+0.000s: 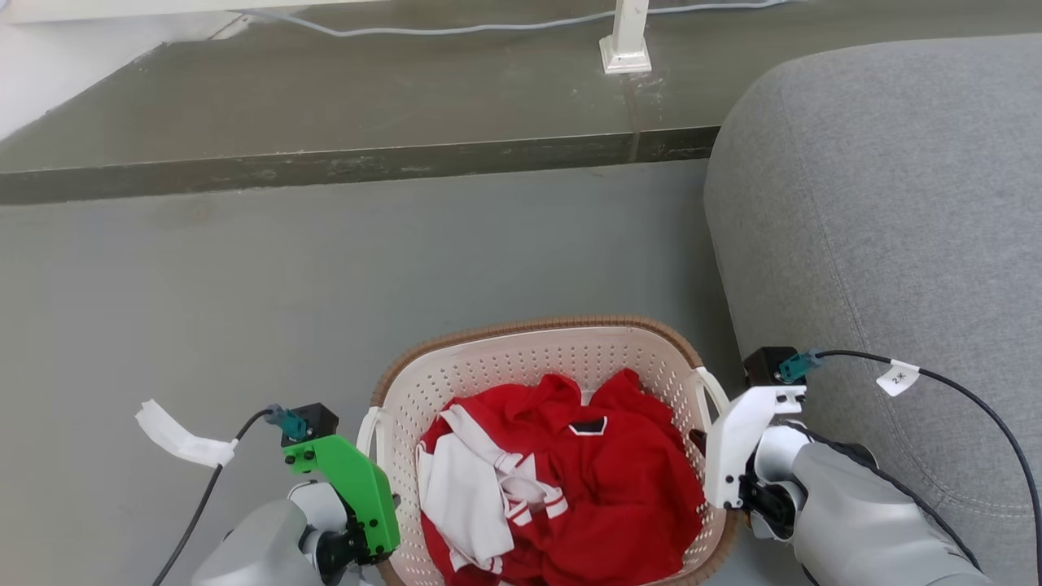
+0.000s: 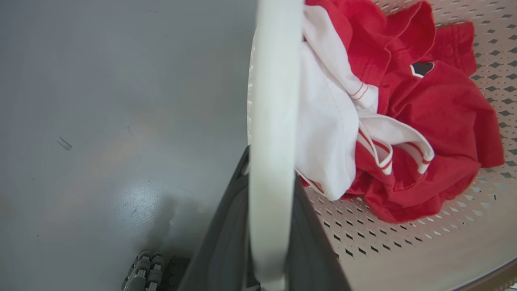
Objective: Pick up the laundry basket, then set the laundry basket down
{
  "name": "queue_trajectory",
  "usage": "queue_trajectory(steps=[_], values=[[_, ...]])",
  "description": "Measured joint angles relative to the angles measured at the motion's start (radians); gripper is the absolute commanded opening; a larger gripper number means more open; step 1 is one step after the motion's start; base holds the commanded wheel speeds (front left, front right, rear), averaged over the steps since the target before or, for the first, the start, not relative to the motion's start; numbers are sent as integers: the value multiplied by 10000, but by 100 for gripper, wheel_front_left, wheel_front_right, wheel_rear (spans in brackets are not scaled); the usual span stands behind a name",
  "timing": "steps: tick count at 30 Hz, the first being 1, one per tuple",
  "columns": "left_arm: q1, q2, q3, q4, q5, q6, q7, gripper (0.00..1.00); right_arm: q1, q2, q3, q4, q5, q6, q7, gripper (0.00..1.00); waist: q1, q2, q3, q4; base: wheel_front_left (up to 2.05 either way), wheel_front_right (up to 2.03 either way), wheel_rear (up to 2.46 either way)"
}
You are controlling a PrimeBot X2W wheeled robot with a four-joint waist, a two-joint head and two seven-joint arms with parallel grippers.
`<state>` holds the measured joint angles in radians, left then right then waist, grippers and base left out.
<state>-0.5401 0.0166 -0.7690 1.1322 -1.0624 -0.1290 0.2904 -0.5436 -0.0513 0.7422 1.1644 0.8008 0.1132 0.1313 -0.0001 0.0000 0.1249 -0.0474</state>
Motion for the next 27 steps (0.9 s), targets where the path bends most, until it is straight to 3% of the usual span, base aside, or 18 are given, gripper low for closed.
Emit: queue_trajectory(steps=[27], values=[[22, 121, -169, -98, -347, 0, 257, 0, -3, -48, 384, -56, 309, -2, 209, 0, 0, 0, 72, -34, 0, 0, 0]])
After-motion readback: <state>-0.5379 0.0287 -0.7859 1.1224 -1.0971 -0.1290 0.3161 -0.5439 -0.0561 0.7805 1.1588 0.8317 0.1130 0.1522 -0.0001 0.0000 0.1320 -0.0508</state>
